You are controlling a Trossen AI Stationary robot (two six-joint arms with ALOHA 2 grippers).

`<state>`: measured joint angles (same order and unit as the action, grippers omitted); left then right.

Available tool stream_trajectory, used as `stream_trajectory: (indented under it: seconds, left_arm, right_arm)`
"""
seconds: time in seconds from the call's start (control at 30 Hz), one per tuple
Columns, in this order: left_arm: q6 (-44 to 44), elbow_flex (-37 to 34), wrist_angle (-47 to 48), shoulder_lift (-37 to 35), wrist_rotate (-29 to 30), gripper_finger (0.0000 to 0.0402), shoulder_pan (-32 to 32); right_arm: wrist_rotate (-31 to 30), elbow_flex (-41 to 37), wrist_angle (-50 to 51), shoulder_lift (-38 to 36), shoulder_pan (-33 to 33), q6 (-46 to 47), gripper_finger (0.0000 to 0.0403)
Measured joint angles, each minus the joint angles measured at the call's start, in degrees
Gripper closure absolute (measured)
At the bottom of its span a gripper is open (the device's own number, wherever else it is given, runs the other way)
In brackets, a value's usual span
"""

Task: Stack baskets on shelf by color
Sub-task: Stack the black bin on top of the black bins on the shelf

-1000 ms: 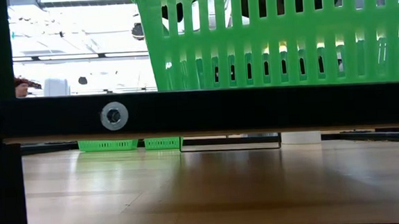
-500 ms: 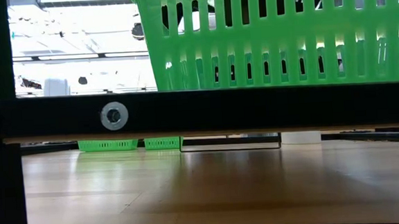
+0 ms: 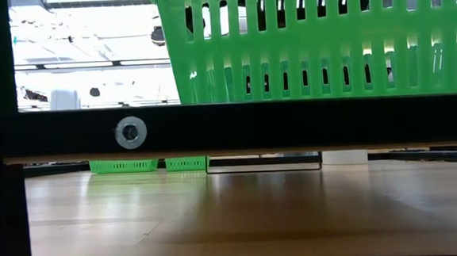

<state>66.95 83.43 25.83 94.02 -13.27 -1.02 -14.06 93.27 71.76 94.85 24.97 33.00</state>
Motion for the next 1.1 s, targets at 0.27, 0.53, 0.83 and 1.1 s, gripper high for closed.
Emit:
stream_trajectory:
  seconds: [0.27,0.53,0.83,1.1]
  left_arm:
    - [-4.2,0.0,4.1,0.0,2.1,0.0399,0.0]
    - [-7.8,0.0,11.7,-0.6,3.8,0.0401,-0.9]
    - [-7.4,0.1,14.3,-8.0,7.6,0.0401,-0.5]
    - [0.7,0.1,19.0,-12.4,16.8,0.0401,3.9]
  right_arm:
    - [0.5,2.3,-3.4,-1.7,-0.4,-1.1,0.0257]
    - [-1.7,12.1,-4.0,-6.8,3.3,1.3,0.0204]
    - [-25.1,-4.0,-9.5,-10.2,18.4,14.6,0.0233]
    - [-32.4,-25.9,-33.6,-12.7,20.2,18.2,0.0258]
